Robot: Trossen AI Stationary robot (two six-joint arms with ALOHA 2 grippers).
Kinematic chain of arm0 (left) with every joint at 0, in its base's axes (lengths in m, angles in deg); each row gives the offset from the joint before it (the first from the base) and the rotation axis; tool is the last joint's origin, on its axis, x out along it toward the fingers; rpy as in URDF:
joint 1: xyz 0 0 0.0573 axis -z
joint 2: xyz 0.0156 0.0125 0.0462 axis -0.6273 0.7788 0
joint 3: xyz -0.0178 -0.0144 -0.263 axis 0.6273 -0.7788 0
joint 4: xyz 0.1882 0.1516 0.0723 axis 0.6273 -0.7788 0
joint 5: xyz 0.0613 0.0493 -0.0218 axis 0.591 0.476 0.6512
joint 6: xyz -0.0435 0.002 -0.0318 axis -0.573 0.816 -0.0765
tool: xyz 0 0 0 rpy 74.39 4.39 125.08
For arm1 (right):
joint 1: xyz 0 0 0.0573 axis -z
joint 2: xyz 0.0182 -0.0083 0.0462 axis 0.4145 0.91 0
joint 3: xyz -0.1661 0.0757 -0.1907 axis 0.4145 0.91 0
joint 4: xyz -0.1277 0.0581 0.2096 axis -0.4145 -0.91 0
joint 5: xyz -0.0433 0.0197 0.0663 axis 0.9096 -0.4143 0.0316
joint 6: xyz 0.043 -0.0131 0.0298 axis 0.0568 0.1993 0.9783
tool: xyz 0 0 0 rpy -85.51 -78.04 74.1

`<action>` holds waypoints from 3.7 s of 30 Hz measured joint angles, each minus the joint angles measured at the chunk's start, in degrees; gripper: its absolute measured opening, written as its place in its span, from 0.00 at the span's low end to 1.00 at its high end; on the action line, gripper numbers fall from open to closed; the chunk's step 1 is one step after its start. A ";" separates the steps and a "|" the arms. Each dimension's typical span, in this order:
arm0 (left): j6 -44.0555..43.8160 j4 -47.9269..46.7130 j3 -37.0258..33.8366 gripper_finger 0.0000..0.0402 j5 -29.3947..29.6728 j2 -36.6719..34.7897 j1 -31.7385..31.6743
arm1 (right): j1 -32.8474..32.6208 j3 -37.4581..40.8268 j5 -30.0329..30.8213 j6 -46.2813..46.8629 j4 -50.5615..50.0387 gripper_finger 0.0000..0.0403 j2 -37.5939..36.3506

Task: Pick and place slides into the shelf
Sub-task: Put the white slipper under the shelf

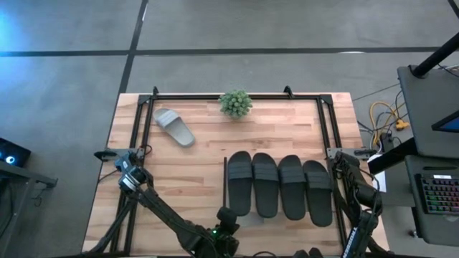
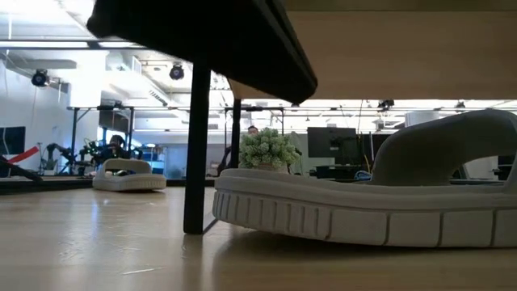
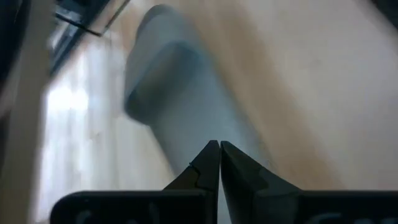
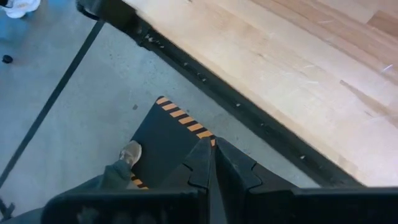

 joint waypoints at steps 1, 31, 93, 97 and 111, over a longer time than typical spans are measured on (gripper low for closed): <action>-1.00 0.16 0.78 0.00 -1.30 0.00 0.27 | -0.12 -0.54 0.00 0.00 -0.06 0.03 0.00; -10.47 -1.76 3.61 0.00 -3.06 -4.88 6.85 | 0.35 -5.41 0.05 4.00 -14.92 0.03 -0.34; -36.40 -20.87 2.21 0.00 -3.40 -15.30 15.61 | 14.53 -7.77 4.37 -30.88 -7.83 0.03 11.34; -36.40 -20.88 2.21 0.00 -3.40 -15.30 15.32 | 12.79 -10.47 4.76 -30.44 -6.07 0.03 11.34; -49.44 -25.82 -2.86 0.00 -11.52 -15.28 14.77 | 11.95 -12.32 4.66 -32.37 -5.04 0.30 11.30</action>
